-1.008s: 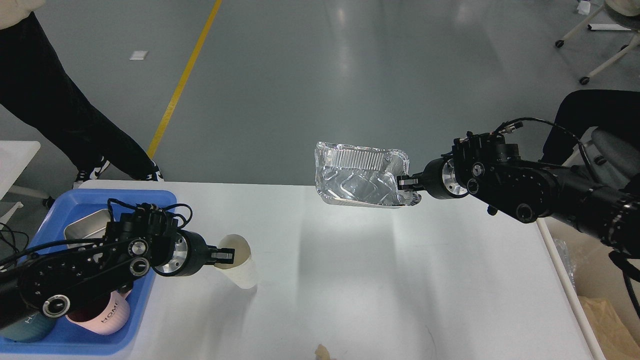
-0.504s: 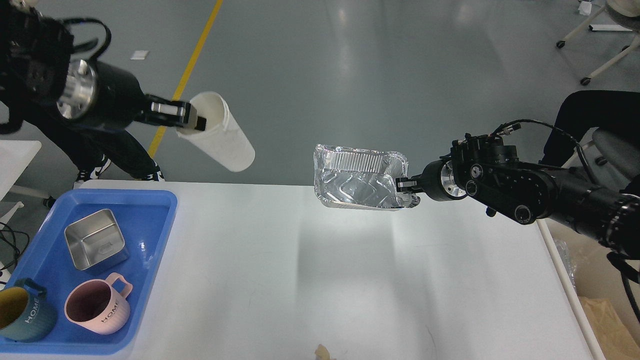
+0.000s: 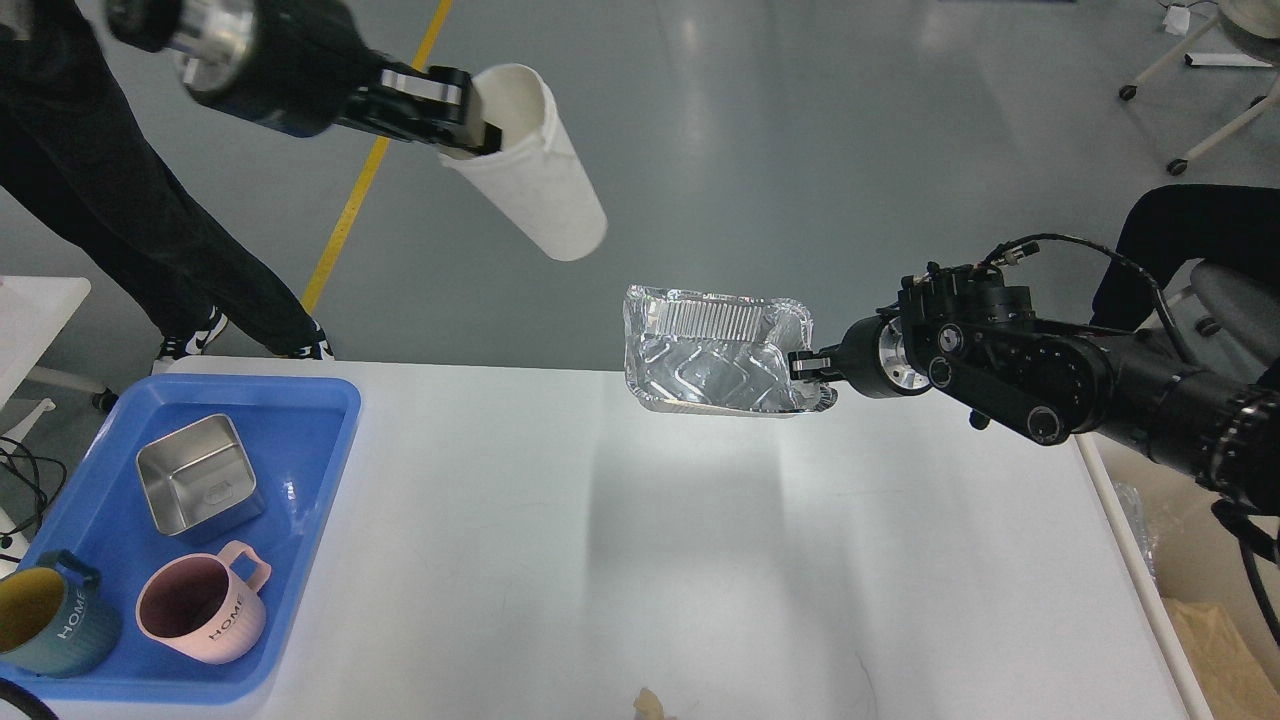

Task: Tidy desktop
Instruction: 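Place the paper cup into the foil tray held by the right gripper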

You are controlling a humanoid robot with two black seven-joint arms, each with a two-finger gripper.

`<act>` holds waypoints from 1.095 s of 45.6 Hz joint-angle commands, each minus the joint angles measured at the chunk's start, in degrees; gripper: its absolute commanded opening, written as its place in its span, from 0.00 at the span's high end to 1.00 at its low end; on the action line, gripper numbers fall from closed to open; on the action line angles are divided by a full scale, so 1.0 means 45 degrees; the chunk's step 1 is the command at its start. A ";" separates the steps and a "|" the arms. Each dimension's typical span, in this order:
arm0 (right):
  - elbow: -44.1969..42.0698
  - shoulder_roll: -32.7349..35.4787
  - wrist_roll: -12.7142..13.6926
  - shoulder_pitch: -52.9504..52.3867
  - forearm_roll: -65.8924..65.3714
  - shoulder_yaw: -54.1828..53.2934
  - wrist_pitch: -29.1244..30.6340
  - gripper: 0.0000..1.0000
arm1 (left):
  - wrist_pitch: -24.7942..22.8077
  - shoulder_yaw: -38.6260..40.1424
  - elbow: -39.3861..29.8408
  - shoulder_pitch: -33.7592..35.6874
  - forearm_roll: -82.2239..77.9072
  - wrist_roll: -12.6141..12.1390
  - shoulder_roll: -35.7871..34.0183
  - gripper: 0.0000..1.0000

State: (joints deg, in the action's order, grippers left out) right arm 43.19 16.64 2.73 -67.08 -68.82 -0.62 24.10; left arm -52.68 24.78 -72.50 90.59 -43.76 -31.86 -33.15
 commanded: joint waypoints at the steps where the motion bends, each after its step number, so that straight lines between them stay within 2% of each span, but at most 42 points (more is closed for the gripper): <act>1: 0.0011 0.0013 0.0000 -0.0035 0.0000 0.0000 0.0015 1.00 | 0.0865 -0.0020 0.2728 -0.0540 -0.2088 0.0225 0.3258 0.99; 7: 0.0050 0.0072 0.0000 -0.0035 0.0019 -0.0020 0.0015 1.00 | 0.1334 -0.0019 0.5541 -0.1479 -0.3945 0.0869 0.6190 0.99; 11: 0.0089 0.0111 0.0000 -0.0035 0.0019 -0.0020 0.0015 1.00 | 0.2192 -0.0058 0.7590 -0.1538 -0.4903 0.1726 0.7733 0.99; 17: 0.0128 0.0130 0.0000 -0.0035 0.0019 -0.0019 0.0034 1.00 | 0.3014 -0.0544 0.9742 -0.1597 -0.5257 0.2393 0.9337 0.99; 23: 0.0128 0.0111 0.0000 -0.0074 0.0019 -0.0020 0.0034 1.00 | 0.4126 -0.2009 1.0135 -0.1714 -0.5003 0.2959 0.9691 0.98; 31: 0.0109 0.0111 0.0000 -0.0075 0.0019 -0.0020 0.0034 1.00 | 0.4538 -0.2422 1.0174 -0.2221 -0.4846 0.2999 0.9691 0.97; 36: 0.0109 0.0091 0.0019 -0.0075 0.0019 -0.0020 0.0034 1.00 | 0.4948 -0.2422 1.0155 -0.2495 -0.4846 0.2999 0.9691 0.93; 41: 0.0109 0.0111 0.0000 -0.0114 0.0019 -0.0020 0.0034 1.00 | 0.5104 -0.2422 1.0155 -0.2749 -0.4885 0.3018 0.9691 0.81; 44: 0.0128 0.0111 0.0000 -0.0114 0.0019 -0.0020 0.0034 1.00 | 0.5221 -0.2422 1.0155 -0.2808 -0.4866 0.3018 0.9691 0.57; 50: 0.0128 0.0111 0.0000 -0.0114 0.0019 -0.0020 0.0034 1.00 | 0.5651 -0.2363 1.0155 -0.2808 -0.4846 0.3155 0.9691 0.27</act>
State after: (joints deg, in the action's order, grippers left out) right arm 43.72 17.17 2.73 -67.59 -68.73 -0.71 24.26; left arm -28.76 13.89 -26.80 78.03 -65.64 -18.15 10.46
